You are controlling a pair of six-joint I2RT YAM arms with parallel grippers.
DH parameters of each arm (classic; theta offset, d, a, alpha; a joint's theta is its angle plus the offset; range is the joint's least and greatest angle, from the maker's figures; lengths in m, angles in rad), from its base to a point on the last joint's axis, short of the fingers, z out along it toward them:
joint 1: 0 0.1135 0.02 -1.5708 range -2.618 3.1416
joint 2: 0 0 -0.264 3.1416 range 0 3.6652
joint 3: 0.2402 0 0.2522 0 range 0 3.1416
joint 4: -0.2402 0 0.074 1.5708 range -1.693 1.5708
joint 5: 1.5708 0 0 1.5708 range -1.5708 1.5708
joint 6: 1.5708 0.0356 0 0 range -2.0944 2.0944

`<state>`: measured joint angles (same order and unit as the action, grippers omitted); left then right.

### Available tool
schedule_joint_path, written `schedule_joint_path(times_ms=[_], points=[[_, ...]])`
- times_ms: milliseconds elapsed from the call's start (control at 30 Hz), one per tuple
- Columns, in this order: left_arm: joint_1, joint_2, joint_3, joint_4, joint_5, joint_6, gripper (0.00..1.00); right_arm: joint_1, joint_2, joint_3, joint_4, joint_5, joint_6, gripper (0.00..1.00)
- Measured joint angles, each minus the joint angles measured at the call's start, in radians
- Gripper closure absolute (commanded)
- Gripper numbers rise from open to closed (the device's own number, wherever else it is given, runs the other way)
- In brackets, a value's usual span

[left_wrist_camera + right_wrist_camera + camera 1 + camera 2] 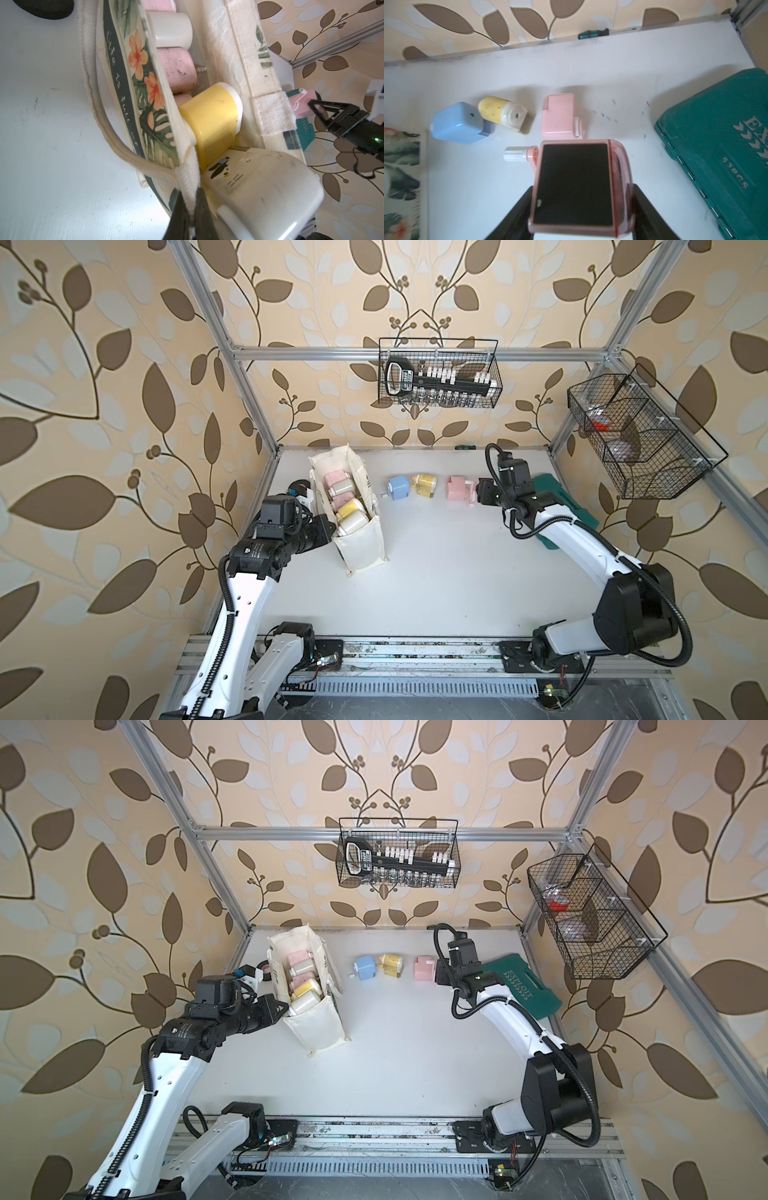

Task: Take out the pencil sharpeners from the tote bags
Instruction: Place the pencil sharpener at the center of the board.

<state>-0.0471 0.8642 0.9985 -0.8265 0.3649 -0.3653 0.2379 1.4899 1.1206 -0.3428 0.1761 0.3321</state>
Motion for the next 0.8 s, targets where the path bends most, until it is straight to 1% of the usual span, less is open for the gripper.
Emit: schedule_joint_path(times_ms=[100, 267, 500, 633, 733, 800], points=[[0.0, 0.0, 0.0, 0.0, 0.0, 0.0, 1.0, -0.017, 0.095, 0.024, -0.021, 0.018, -0.008, 0.63], [0.0, 0.0, 0.0, 0.0, 0.0, 0.0, 1.0, -0.048, 0.249, 0.119, -0.068, 0.041, -0.025, 0.63], [0.0, -0.004, 0.0, 0.0, -0.002, 0.0, 1.0, -0.1, 0.375, 0.261, -0.109, 0.052, -0.044, 0.62], [0.0, -0.005, 0.0, 0.0, -0.002, 0.0, 1.0, -0.113, 0.433, 0.312, -0.121, 0.051, -0.048, 0.61], [0.0, -0.005, 0.0, 0.0, -0.002, 0.0, 1.0, -0.117, 0.477, 0.364, -0.142, 0.046, -0.051, 0.59], [0.0, -0.005, -0.001, 0.0, -0.002, 0.0, 1.0, -0.119, 0.5, 0.393, -0.148, 0.045, -0.053, 0.54]])
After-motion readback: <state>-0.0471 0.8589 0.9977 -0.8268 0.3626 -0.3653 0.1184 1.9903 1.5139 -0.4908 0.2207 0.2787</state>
